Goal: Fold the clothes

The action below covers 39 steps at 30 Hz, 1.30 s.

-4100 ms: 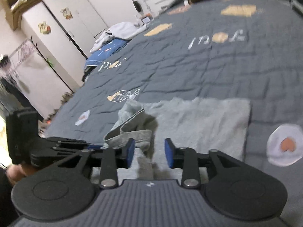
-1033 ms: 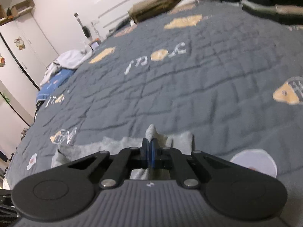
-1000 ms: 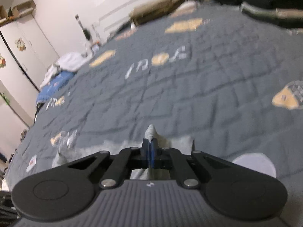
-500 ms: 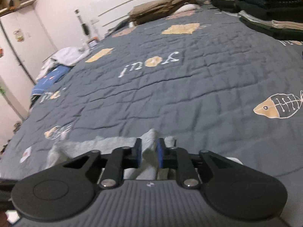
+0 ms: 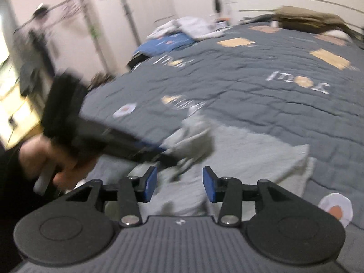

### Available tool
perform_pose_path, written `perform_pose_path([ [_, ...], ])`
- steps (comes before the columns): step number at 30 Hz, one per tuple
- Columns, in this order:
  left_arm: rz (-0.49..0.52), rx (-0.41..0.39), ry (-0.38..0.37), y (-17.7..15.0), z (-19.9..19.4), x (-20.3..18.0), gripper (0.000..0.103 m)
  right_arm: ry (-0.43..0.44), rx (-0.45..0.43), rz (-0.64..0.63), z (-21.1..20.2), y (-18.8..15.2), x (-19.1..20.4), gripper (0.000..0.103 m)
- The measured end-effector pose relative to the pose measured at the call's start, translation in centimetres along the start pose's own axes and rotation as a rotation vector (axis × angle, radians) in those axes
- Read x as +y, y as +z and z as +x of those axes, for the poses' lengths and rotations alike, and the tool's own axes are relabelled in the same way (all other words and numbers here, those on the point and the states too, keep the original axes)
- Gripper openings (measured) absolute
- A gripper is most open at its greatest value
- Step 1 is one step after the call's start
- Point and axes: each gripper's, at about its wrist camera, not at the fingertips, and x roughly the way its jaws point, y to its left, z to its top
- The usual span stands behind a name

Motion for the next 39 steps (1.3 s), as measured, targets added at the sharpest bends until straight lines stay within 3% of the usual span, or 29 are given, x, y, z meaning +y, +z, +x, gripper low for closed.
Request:
perform_pose_path([
  [5,-0.005,-0.010,-0.003,0.0,-0.2,0.0,0.028,-0.026,0.070,-0.129,1.9,-0.9,2.8,0.049],
  [11,-0.005,-0.030,-0.017,0.2,-0.6,-0.2,0.028,-0.117,0.105,-0.113,4.0,-1.8,2.3,0.049],
  [13,-0.013,-0.040,-0.017,0.3,-0.8,-0.1,0.028,-0.118,0.094,-0.003,4.0,-1.9,0.6,0.040],
  [15,-0.020,-0.057,-0.013,0.4,-1.1,0.1,0.028,-0.117,0.050,0.100,3.1,-1.7,-1.1,0.007],
  [16,-0.026,-0.066,-0.015,0.5,-1.2,0.2,0.028,-0.119,0.024,0.150,2.6,-1.6,-1.9,0.006],
  [21,-0.044,-0.088,-0.015,0.6,-1.6,0.3,0.028,-0.196,-0.155,0.369,-0.7,-1.2,-6.1,0.006],
  [24,-0.047,-0.091,-0.012,0.6,-1.6,0.3,0.028,-0.279,-0.214,0.481,-1.4,-1.9,-8.6,0.006],
  [25,-0.045,-0.087,-0.009,0.6,-1.5,0.3,0.028,-0.284,-0.199,0.512,-1.2,-2.2,-9.4,0.008],
  [28,-0.033,-0.065,0.008,0.5,-1.2,0.3,0.028,-0.245,-0.023,0.524,0.7,-2.7,-10.9,0.011],
  [30,-0.021,-0.042,0.021,0.5,-0.8,0.3,0.028,-0.219,0.018,0.522,1.1,-2.9,-11.1,0.012],
  [32,-0.001,-0.017,0.035,0.3,-0.7,0.2,0.029,-0.200,0.001,0.519,0.6,-2.7,-11.2,0.015],
  [34,0.029,-0.001,0.035,0.1,-0.9,0.0,0.040,-0.164,-0.042,0.532,-0.4,-2.5,-11.5,0.027],
  [39,0.129,-0.013,0.023,-1.4,-3.1,-1.3,0.041,-0.124,-0.108,0.572,-1.0,-2.2,-12.6,0.038],
])
